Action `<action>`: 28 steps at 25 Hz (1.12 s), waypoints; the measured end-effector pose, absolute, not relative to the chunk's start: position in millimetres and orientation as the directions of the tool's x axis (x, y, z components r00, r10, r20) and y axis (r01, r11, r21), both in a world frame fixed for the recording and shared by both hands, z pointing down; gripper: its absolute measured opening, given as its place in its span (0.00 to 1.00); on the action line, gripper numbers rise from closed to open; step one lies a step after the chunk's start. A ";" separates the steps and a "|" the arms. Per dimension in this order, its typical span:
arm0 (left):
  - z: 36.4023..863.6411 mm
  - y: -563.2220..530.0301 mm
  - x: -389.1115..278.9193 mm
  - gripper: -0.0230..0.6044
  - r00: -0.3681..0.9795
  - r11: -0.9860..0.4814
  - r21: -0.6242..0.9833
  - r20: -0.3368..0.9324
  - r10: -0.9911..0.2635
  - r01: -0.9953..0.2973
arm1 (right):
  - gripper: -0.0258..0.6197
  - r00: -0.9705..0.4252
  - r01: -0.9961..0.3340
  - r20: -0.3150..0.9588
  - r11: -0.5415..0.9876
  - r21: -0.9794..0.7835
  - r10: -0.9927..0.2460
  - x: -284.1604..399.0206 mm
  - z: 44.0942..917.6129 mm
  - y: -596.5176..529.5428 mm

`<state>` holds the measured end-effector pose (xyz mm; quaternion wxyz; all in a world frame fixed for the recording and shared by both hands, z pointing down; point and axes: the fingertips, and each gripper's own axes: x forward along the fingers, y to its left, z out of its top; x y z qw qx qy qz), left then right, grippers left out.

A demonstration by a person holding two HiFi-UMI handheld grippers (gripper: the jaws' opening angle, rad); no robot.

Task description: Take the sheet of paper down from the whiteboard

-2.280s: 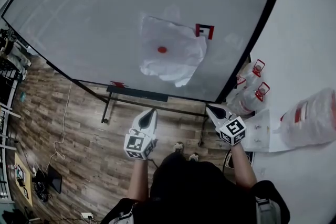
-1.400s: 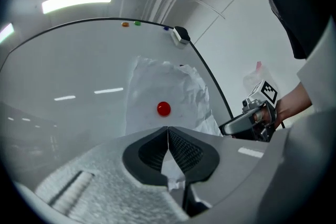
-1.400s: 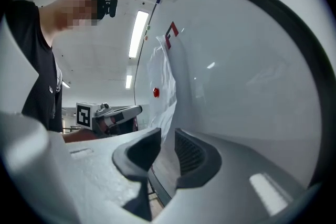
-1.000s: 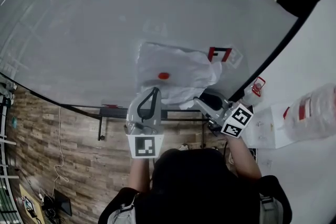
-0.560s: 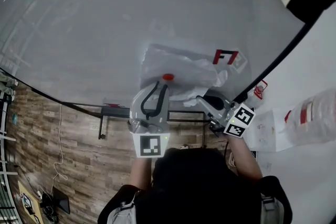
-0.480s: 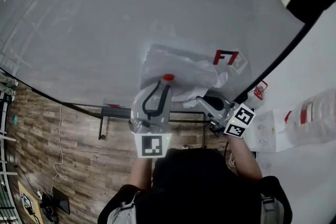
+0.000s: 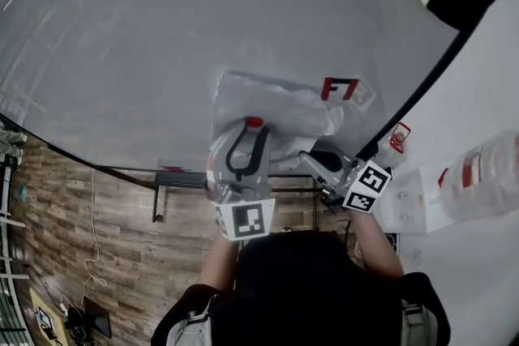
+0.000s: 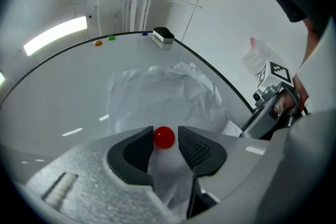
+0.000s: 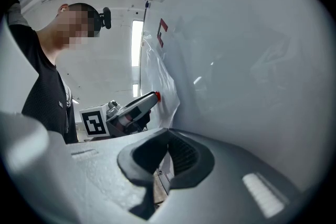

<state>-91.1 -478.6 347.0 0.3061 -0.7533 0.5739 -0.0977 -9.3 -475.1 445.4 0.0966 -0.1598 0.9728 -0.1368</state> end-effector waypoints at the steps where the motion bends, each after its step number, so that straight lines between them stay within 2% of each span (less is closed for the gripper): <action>1: 346.5 -479.8 -91.5 0.25 0.317 -0.148 -0.574 -0.205 -0.926 -0.805 | 0.05 -0.930 -0.285 -0.144 0.911 -0.298 -0.339 -8.6 445.6 -475.2; 9: 340.8 -480.6 -94.3 0.24 0.293 -0.113 -0.585 -0.223 -0.930 -0.803 | 0.05 -0.928 -0.289 -0.147 0.910 -0.298 -0.343 -6.6 445.3 -473.3; 16: 340.1 -479.3 -100.0 0.24 0.308 -0.142 -0.557 -0.216 -0.926 -0.818 | 0.04 -0.923 -0.280 -0.168 0.904 -0.322 -0.346 -6.6 442.1 -471.1; 28: 374.2 -462.8 -110.5 0.24 0.323 -0.210 -0.521 -0.137 -0.936 -0.828 | 0.04 -0.916 -0.293 -0.154 0.882 -0.370 -0.369 -10.6 456.0 -465.8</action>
